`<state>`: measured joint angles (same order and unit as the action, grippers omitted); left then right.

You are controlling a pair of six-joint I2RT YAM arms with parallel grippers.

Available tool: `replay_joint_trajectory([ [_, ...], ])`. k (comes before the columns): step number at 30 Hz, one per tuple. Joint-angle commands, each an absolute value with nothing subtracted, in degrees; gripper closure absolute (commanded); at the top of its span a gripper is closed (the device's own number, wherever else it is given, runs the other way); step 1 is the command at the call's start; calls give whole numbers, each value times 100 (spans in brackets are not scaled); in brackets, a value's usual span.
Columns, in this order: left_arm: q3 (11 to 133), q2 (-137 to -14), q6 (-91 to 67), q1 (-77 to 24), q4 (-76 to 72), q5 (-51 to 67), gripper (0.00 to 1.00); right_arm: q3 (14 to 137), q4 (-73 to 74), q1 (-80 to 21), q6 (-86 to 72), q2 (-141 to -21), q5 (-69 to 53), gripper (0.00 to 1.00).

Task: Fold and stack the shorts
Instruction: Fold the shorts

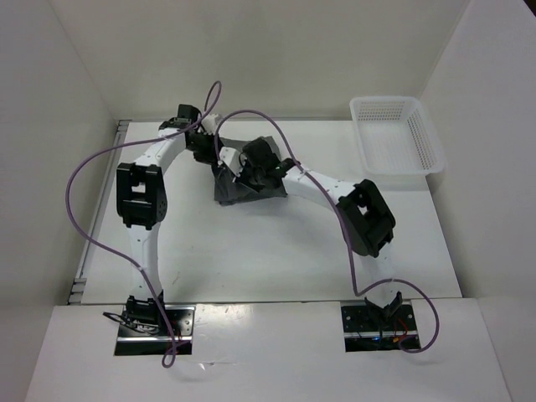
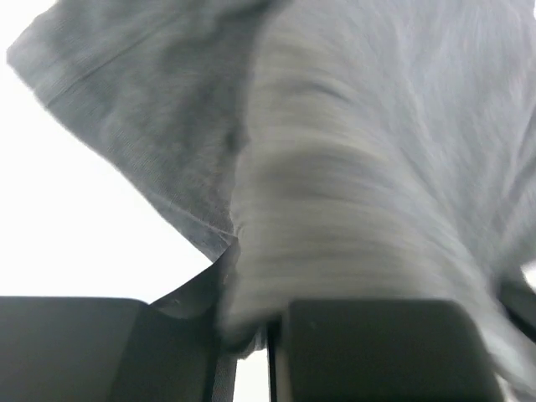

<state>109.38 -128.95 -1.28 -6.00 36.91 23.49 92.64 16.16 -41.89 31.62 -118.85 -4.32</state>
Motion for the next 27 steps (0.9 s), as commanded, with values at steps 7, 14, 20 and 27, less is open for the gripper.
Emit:
replay_joint_trajectory([
  [7,11777,-13754,0,-404,3894,2856,81,8938,1688,-4913,3112,-11406,-993,100],
  [14,12031,-13939,0,-404,3894,2681,76,9975,1986,-4913,2795,-12550,-827,100],
  [20,12085,-13808,0,-404,3894,2497,55,10037,2091,-5080,2927,-12245,-878,64],
  [27,12137,-13307,0,-193,3946,2277,31,10107,2671,-5185,2532,-11209,-1924,44],
])
